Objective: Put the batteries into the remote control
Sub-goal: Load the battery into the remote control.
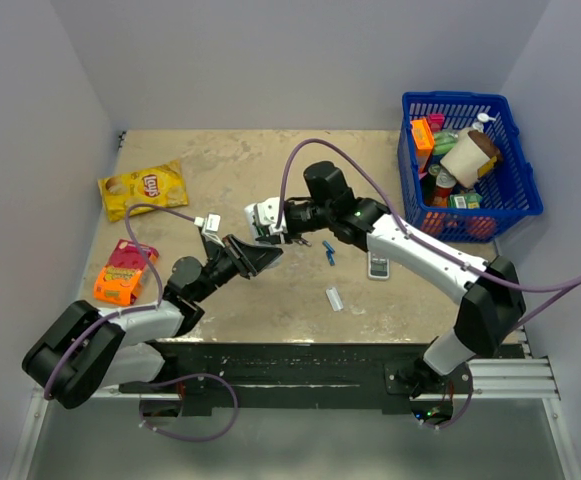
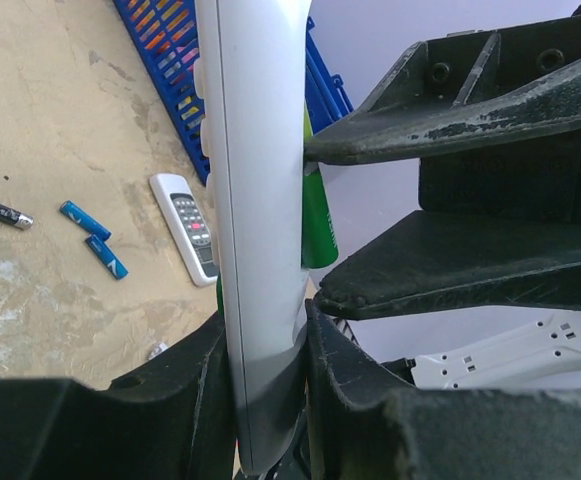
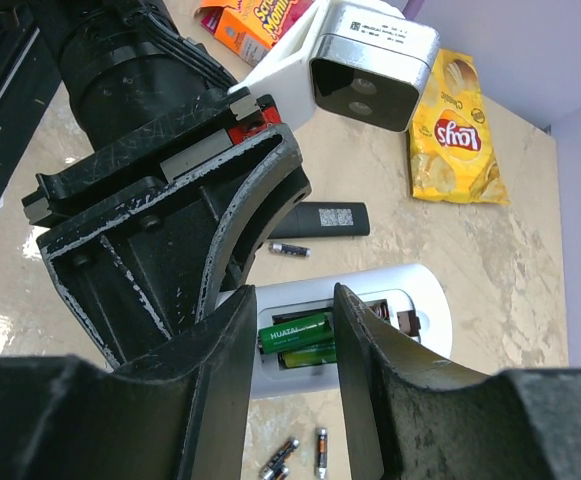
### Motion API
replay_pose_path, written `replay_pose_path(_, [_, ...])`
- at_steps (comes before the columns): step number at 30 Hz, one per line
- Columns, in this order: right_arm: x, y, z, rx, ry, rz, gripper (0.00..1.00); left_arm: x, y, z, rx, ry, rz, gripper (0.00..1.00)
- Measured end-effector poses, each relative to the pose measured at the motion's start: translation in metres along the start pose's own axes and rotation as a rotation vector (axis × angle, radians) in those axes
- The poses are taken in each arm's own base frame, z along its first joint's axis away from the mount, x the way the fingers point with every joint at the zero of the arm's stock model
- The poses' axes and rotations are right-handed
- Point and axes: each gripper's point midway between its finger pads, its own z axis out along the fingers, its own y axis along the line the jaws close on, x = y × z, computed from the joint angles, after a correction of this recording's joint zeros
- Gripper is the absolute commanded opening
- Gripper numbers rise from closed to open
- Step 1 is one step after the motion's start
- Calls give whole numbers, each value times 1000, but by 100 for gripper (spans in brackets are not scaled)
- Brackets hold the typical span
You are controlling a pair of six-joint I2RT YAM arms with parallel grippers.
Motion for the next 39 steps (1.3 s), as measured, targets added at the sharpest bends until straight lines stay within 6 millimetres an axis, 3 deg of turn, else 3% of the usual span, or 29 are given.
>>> replay_pose_path(8, [-4, -4, 3, -5, -15, 1, 43, -4, 0, 0, 4, -13, 3, 0])
replay_pose_path(14, [-24, -10, 1, -11, -66, 2, 49, -11, -8, 1, 42, -39, 18, 0])
replay_pose_path(21, [-43, -13, -7, -21, -119, -8, 47, -14, -13, 1, 63, -46, 24, 0])
replay_pose_path(30, [-29, -15, -28, -20, -82, 11, 39, -12, -14, 0, 72, -32, 8, 0])
replay_pose_path(39, [-19, -6, -30, -53, -48, 21, 31, -13, -18, 0, 89, -34, 6, 0])
